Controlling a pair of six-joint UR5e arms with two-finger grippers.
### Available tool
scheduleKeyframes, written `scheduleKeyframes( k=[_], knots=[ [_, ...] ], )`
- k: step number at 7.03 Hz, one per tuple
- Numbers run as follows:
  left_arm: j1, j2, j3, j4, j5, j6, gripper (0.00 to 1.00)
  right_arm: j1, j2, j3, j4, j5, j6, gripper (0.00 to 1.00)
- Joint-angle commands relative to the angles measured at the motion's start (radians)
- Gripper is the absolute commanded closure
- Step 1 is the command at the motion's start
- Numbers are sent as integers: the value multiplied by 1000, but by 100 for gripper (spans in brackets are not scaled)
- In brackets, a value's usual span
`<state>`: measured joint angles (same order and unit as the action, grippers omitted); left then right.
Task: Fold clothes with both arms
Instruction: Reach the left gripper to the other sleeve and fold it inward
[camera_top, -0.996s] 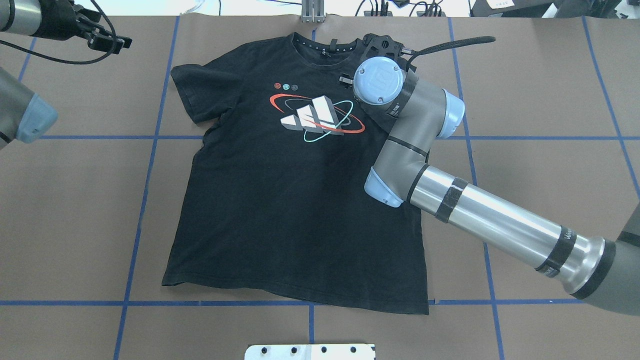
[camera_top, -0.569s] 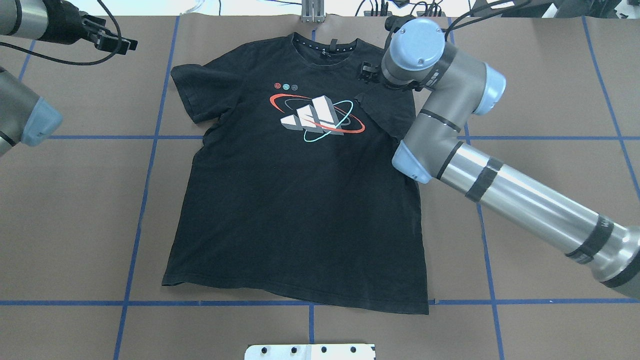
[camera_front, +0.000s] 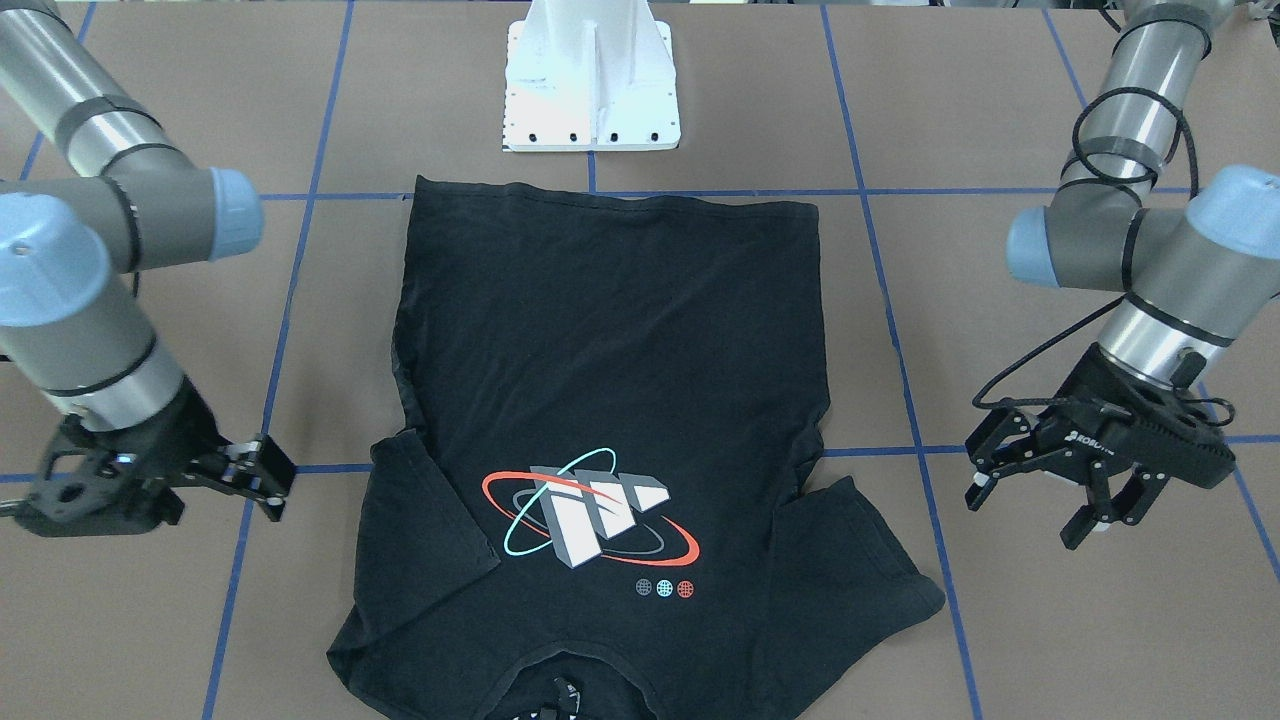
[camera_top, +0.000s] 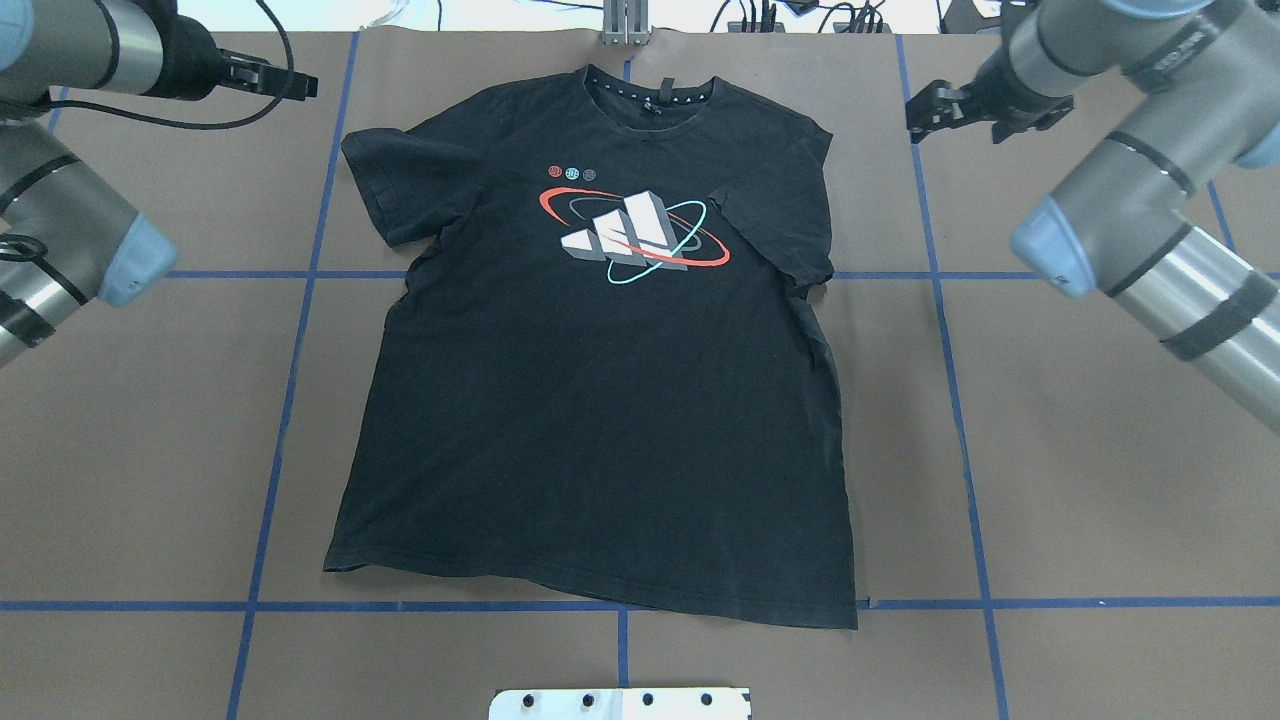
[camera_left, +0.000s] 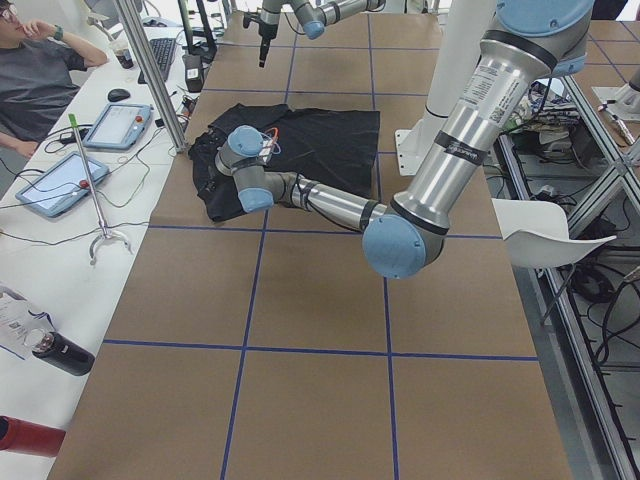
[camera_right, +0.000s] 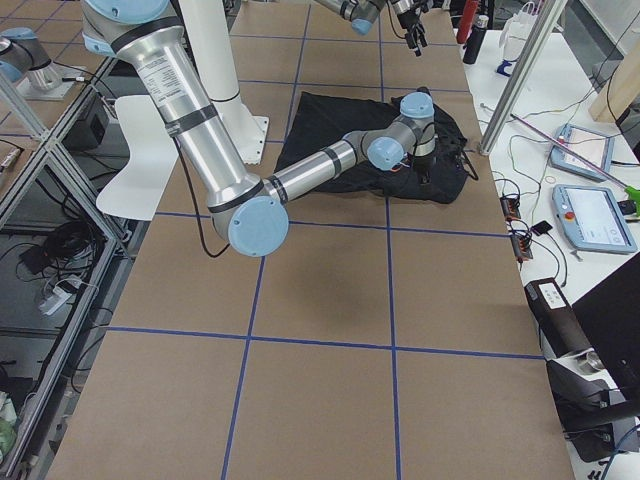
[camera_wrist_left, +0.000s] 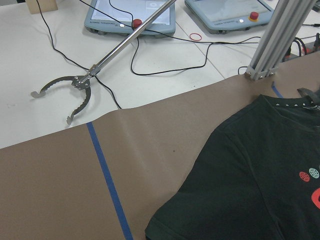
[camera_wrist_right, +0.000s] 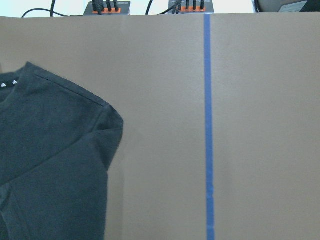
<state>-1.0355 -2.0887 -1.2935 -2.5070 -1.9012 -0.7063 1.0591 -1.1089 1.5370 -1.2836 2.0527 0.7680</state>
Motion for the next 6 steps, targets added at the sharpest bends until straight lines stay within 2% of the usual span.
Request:
scheduleKeyframes(
  k=[1,2,3,5,6],
  knots=[
    [43,-118,158,-12,124,-22,0,108,-152,52,7,75,-212,0],
    [52,-160,245,-62,175,-24,0,149,-225,76,7,96,-286,0],
    [61,-180,297,-91,183,-22,0,186,-283,93,7,121,-373,0],
    [98,-214,360,-95,256,-27,0,206,-315,117,7,135,-395,0],
    [109,-223,411,-142,260,-28,0,206,-313,117,7,135,-392,0]
  ],
)
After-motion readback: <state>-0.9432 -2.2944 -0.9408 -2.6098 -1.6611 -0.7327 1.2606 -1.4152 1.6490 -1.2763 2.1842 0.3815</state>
